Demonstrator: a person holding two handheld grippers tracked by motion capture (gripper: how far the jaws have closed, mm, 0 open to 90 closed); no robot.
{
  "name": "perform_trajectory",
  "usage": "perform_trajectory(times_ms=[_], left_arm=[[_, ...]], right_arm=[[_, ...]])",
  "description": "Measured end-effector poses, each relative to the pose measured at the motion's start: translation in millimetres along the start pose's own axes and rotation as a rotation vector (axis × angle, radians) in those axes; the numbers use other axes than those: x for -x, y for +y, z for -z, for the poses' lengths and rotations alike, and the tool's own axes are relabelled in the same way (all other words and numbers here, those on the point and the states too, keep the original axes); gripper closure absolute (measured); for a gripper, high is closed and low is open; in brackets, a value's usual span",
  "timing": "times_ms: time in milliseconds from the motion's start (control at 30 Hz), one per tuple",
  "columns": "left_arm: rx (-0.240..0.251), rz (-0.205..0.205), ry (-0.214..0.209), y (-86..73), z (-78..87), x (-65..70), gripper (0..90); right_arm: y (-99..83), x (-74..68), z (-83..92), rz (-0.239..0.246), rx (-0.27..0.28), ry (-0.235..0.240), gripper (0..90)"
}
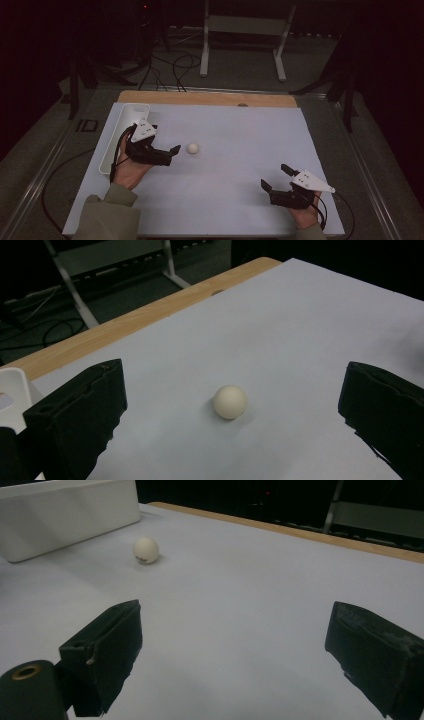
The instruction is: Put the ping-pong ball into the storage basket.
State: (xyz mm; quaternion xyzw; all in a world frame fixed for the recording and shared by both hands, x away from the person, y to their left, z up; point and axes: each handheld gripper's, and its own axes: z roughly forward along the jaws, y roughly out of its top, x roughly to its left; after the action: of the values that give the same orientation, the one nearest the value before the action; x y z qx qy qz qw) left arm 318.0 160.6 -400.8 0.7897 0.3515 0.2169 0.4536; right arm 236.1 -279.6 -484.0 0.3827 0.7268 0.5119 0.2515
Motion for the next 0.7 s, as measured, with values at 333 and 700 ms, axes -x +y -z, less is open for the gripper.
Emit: perform_trajectory(times_ms=[333,700], left_arm=[[-0.042,-0.016,-0.004,5.9,-8.6,1.2,0.0],[-0.098,-0.008,0.002,10.4,-22.8,-2.2,0.0]], right_arm=[[0.0,0.0,0.1,-0.001,-0.002,0.0,7.8],[0.2,-0.2,-0.4,0.001,-0.007,0.005,7.8]])
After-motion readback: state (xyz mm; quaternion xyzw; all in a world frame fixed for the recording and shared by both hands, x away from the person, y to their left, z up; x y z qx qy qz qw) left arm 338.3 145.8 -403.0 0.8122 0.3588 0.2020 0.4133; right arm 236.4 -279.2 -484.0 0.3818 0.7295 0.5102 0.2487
